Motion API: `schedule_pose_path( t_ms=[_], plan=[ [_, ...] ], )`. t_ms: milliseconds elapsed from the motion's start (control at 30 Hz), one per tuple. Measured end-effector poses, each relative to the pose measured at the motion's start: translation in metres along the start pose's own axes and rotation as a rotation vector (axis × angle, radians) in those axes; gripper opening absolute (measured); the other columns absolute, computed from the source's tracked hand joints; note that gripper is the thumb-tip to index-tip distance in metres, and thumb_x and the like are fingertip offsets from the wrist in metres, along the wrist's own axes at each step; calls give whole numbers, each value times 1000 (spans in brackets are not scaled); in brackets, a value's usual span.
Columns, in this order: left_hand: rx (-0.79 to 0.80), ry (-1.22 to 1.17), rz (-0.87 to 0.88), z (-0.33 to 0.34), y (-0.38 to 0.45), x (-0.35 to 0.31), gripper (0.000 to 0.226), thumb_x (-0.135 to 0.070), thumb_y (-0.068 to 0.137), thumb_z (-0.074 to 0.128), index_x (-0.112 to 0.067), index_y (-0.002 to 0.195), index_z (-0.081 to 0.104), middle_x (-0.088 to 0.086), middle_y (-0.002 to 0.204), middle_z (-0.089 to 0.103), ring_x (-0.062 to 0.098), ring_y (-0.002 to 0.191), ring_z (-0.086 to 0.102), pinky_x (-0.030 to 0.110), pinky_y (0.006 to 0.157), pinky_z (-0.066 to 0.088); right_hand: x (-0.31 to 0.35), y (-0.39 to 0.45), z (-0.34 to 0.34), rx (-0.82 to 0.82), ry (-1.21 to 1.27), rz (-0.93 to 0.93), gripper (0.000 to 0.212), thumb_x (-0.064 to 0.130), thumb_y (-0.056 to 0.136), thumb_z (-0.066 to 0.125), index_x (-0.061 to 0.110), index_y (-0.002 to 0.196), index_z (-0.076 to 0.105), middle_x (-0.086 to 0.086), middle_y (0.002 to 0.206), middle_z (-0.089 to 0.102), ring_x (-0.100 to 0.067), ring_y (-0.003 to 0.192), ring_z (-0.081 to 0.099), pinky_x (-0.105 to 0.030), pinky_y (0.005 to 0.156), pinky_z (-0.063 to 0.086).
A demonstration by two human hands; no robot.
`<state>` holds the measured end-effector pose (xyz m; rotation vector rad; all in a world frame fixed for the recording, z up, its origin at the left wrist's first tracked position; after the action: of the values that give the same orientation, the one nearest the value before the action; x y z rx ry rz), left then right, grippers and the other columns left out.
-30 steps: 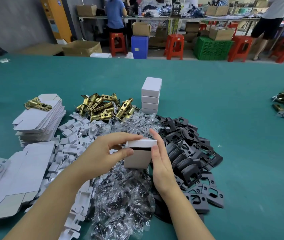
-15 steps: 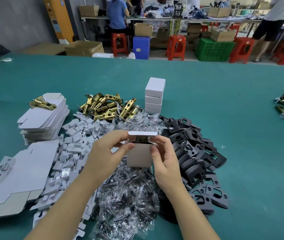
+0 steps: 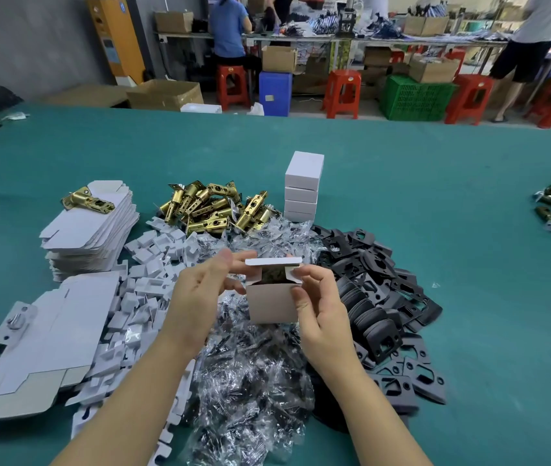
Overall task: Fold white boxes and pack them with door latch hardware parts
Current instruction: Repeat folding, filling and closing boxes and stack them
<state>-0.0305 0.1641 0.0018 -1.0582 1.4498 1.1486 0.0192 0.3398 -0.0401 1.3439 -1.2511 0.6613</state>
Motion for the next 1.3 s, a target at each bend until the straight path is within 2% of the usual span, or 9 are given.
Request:
schedule_pose_path(
  t_ms=[133,233,300,400,500,700,833,1100,1300],
  plan=[
    [2,128,-19,0,4,-10,40,-71,78,68,-33,86,81,-12,89,78,23,66,67,38,65,57,-4,1,-1,-26,6,-8,29,37,103,51,61,119,46,33,122,62,1,113,63,-15,82,53],
    [54,173,-14,-3,10,-10,14,-36,81,81,-26,76,73,-12,100,77,29,89,72,55,84,60,-10,2,-4,-36,18,24,25,47,101,50,56,124,48,28,127,63,-7,114,64,-29,82,59],
    [60,209,48,-4,11,-11,17,-20,85,81,-31,82,67,-12,103,76,16,93,74,46,81,63,-11,2,-4,-37,13,26,25,49,100,50,56,124,48,27,131,63,-7,116,64,-31,83,59],
    [161,434,268,-5,9,-18,28,-24,93,72,-46,109,71,-25,110,70,2,107,66,23,80,59,-9,3,-2,-24,34,8,23,47,100,51,49,123,48,26,137,61,-4,122,61,-22,87,55],
    [283,614,379,-1,9,-23,33,-44,93,61,-41,125,66,-30,123,63,-8,118,57,18,94,51,-7,2,-1,-19,62,3,22,44,100,52,50,119,43,25,140,60,1,127,58,-11,90,48],
    [326,822,538,2,8,-29,41,-33,96,56,-15,129,70,1,130,69,17,117,66,38,100,55,-7,2,-4,4,33,10,42,36,101,51,58,133,34,26,141,60,1,122,61,-16,86,52],
    [304,815,572,1,9,-32,38,-30,96,56,-14,128,71,-1,126,71,14,112,67,34,97,57,-5,1,-5,-3,6,-15,46,32,103,51,65,133,36,25,141,60,5,121,60,-8,82,48],
    [307,796,634,2,9,-33,30,-25,97,63,-14,123,74,-1,116,74,11,99,70,34,83,61,-5,0,-5,-36,-13,-48,33,42,103,48,47,135,56,10,128,69,0,107,64,-15,86,49],
    [318,796,662,5,10,-33,29,-24,96,65,-13,121,75,-1,113,74,12,95,71,33,78,61,-5,0,-7,-98,36,-37,24,30,104,53,38,123,65,15,110,72,-3,95,66,-15,78,47]
  ],
)
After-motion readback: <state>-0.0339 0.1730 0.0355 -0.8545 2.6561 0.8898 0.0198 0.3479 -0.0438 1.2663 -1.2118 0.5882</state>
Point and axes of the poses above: each hand's wrist, its own y-axis towards the middle knuckle, its own z-axis out of the palm, x = y × z, the point moved 2 cm from there along y, towards the middle knuckle
